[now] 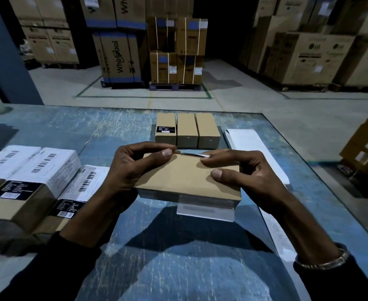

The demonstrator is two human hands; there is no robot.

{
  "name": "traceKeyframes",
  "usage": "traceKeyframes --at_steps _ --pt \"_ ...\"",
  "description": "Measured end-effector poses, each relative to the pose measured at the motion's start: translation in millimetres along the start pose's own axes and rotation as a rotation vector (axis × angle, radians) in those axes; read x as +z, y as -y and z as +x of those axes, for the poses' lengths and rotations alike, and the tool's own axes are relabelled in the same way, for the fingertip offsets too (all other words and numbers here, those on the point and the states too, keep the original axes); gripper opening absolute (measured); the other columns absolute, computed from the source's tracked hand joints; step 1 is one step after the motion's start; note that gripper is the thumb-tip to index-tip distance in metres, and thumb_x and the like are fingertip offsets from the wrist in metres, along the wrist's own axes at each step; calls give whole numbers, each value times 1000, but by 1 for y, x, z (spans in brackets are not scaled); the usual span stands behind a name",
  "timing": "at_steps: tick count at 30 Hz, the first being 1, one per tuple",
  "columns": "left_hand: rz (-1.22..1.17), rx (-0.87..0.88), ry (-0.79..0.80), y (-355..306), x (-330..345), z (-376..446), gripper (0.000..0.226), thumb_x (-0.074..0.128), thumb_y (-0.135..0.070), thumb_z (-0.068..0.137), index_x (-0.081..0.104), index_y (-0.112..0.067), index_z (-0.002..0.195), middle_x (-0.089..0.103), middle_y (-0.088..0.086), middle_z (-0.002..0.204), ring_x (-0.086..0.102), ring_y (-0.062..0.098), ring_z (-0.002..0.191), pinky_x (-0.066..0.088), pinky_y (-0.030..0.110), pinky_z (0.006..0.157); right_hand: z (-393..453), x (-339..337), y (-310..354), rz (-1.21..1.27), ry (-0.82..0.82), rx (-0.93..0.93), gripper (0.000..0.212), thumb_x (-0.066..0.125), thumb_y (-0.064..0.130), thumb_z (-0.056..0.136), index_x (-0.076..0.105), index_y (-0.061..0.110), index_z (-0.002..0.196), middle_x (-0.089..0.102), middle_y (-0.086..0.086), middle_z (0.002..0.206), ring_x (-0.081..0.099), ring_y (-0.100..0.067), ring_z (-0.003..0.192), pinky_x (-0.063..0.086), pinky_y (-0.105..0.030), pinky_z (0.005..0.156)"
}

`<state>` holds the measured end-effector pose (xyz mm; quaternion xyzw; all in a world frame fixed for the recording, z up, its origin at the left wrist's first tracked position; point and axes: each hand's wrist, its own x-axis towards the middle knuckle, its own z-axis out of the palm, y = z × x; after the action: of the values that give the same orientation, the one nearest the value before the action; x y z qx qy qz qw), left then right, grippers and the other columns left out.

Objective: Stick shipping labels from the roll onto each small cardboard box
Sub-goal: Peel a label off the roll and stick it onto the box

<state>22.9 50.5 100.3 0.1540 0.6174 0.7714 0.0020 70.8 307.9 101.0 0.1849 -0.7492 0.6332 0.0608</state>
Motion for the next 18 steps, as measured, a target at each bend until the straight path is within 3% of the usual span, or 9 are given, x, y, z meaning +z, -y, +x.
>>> traceKeyframes --at_steps 2,4,6,8,10,12,15,18 --pt "7 27 -2 -2 0 -1 14 78 -12 80 87 -15 90 83 11 94 76 16 84 56 19 70 -1 0 -1 66 -17 -15 16 87 32 84 88 29 100 79 -2 122 65 -59 107 60 -49 83" --pt "29 78 -6 -1 0 -2 14 78 -9 82 86 -10 93 83 13 98 76 19 90 58 21 77 -1 -1 -1 202 5 -56 21 87 37 84 88 19 93 79 -13 121 73 -40 114 60 -49 89" --pt "66 134 -14 -3 1 -4 15 79 -9 82 84 -6 97 83 12 99 77 19 94 58 22 80 0 -2 3 452 17 -47 40 83 43 86 84 8 106 68 -25 138 64 -41 132 61 -47 95" --pt "134 191 -3 -3 0 -5 18 80 -9 82 83 -6 100 83 8 100 77 18 98 58 21 80 3 -4 8 630 -84 34 54 78 49 89 75 10 127 65 -25 144 59 -36 140 63 -38 92" --pt "213 236 31 -2 0 -7 19 82 -7 84 82 -4 102 83 6 103 77 22 103 60 25 83 7 -4 5 573 -193 134 56 65 52 96 66 19 141 69 -16 140 62 -32 138 57 -50 105" --pt "286 297 57 2 2 -8 19 84 -8 84 83 -4 102 83 5 103 77 25 104 62 32 87 9 -1 2 419 -230 250 54 62 54 97 65 24 141 74 -11 134 67 -32 130 49 -59 113" --pt "345 360 53 4 6 -10 20 86 -10 82 83 -6 101 83 3 100 79 22 100 62 32 89 9 8 3 255 -224 387 50 67 57 90 78 23 124 80 -3 118 75 -25 113 56 -44 101" --pt "344 354 58 2 5 -11 19 86 -8 82 83 -6 101 83 2 101 79 22 101 63 33 89 8 9 4 211 -198 386 41 76 47 88 82 15 115 79 -7 105 71 -18 94 50 -34 85"
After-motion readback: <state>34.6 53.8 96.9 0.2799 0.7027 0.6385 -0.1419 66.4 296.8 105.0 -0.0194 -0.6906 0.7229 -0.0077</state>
